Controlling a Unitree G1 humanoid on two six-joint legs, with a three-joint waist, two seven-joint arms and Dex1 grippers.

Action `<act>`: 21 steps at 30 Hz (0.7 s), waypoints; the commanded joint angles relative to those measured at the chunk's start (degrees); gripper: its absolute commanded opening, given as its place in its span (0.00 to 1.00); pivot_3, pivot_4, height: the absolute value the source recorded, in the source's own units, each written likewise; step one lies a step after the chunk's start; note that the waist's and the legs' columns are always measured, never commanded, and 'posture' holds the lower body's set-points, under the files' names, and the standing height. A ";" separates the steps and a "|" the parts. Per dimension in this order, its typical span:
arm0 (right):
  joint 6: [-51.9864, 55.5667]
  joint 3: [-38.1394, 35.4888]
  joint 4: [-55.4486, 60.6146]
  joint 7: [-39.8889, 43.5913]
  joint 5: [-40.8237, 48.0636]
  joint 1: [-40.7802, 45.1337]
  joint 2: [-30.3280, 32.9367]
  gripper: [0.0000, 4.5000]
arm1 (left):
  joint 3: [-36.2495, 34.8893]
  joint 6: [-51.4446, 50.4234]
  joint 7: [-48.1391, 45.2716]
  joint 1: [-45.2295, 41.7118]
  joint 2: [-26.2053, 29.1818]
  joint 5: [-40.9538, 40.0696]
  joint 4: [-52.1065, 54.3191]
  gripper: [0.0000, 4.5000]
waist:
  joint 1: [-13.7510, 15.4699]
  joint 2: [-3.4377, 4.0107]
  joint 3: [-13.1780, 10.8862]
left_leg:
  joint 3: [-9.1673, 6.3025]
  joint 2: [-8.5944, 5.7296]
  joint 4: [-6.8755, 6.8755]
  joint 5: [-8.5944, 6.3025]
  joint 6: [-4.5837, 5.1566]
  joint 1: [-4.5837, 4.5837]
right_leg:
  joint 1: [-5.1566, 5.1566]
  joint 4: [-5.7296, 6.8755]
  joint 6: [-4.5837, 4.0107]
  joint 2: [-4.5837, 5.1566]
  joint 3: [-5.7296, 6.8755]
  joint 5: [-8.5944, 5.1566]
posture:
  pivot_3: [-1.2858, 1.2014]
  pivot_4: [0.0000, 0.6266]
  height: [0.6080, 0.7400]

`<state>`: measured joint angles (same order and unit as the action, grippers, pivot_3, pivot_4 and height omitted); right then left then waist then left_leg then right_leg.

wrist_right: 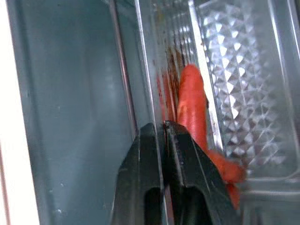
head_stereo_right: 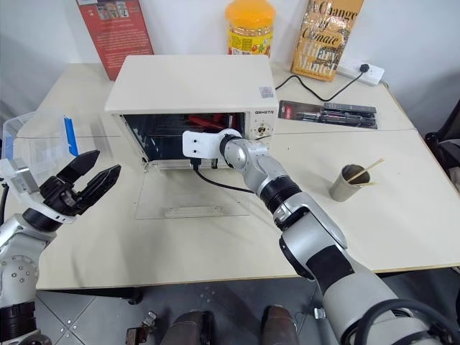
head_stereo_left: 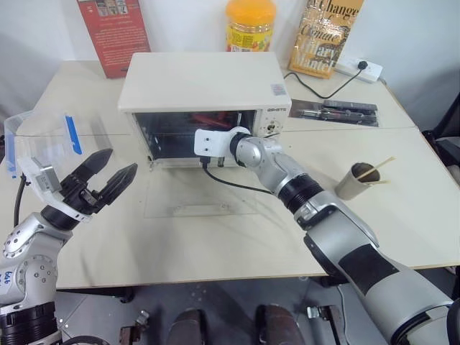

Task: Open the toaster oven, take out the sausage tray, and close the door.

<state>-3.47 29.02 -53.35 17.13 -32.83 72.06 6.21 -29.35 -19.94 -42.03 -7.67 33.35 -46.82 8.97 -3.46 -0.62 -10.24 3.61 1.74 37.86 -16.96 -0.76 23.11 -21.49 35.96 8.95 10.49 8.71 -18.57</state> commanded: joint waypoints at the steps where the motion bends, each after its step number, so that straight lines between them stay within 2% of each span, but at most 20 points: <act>1: -0.62 -1.06 3.72 -0.59 0.60 -0.01 -0.15 0.00 | -0.22 0.49 -0.12 -0.54 0.43 0.28 0.65 1.00 | 0.00 0.00 0.00 | 0.00 0.00 -0.01 0.00 0.00 0.00 | 0.00 0.00 0.00 0.00 0.00 0.00 | 0.52 0.24 1.00; 21: 5.94 0.08 37.20 5.21 -7.15 -16.33 4.06 0.00 | 4.17 1.40 -3.08 -6.89 -0.23 2.03 -5.02 1.00 | 0.04 0.00 0.00 | -0.01 -0.01 -0.17 -0.01 -0.03 0.01 | -0.06 -0.03 0.00 -0.01 0.03 0.00 | 0.52 0.24 1.00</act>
<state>3.00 29.42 -22.15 23.07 -39.87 55.19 10.49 -24.31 -19.80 -44.47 -13.78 32.66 -44.96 3.44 -3.42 -0.63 -10.24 3.60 1.73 37.69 -16.97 -0.79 23.12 -21.55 35.92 8.95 10.48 8.74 -18.57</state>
